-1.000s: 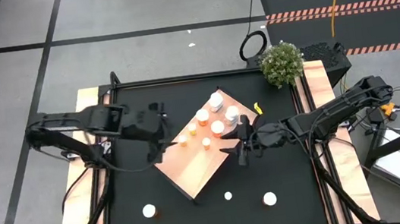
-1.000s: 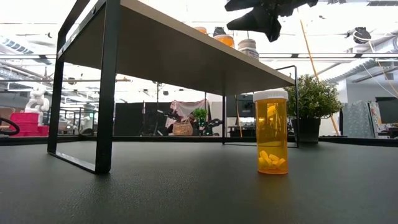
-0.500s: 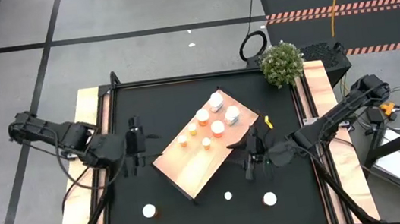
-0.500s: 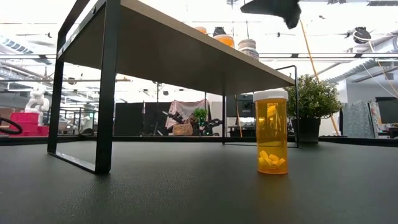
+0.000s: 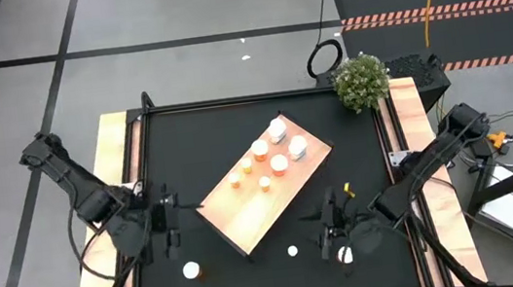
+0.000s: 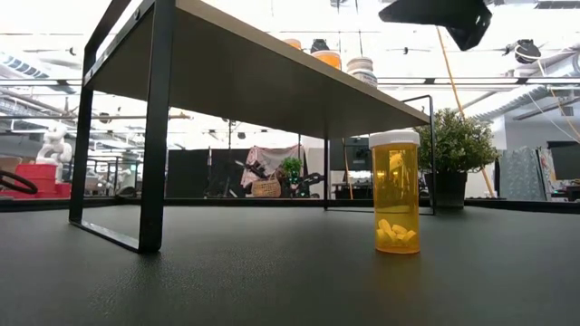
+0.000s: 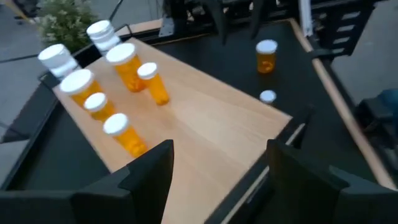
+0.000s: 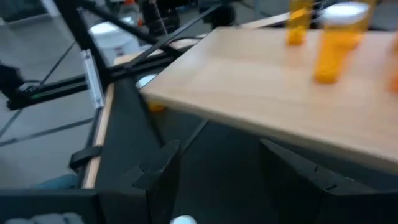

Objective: Pick and place medicine bottles onto shelf by color
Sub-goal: Put the small orange pill bottle on the shelf

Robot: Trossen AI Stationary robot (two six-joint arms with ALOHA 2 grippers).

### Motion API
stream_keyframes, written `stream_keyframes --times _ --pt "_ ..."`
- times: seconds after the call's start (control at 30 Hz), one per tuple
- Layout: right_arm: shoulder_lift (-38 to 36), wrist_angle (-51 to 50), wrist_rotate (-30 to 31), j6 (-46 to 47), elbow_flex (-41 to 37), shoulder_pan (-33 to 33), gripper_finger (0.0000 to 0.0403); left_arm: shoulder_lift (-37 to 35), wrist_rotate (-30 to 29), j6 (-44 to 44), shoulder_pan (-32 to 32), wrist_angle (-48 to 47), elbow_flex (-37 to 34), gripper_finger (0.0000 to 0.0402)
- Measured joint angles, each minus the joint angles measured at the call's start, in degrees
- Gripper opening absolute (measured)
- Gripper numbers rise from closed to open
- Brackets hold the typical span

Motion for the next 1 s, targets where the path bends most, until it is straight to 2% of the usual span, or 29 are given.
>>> stream_keyframes --times 0.17,0.53,0.77,1.0 --pt "4.5 -4.9 -1.8 0.3 5.8 0.5 0.0208 0.0 -0.4 -3.2 -2.2 0.9 -0.5 0.0257" --pt "17.6 -34.2 -6.3 5.7 30.5 0.5 0.0208 4.5 -0.8 -7.4 -6.4 1.3 -0.5 0.0257" --pt "20.7 -36.7 -10.5 10.5 31.8 0.4 0.0208 5.7 -0.3 -6.9 -6.6 0.8 -0.5 0.0257" --pt "20.6 -39.2 -10.7 13.1 31.5 0.5 0.0208 5.4 -0.3 -5.9 -6.6 0.6 -0.5 0.0257"
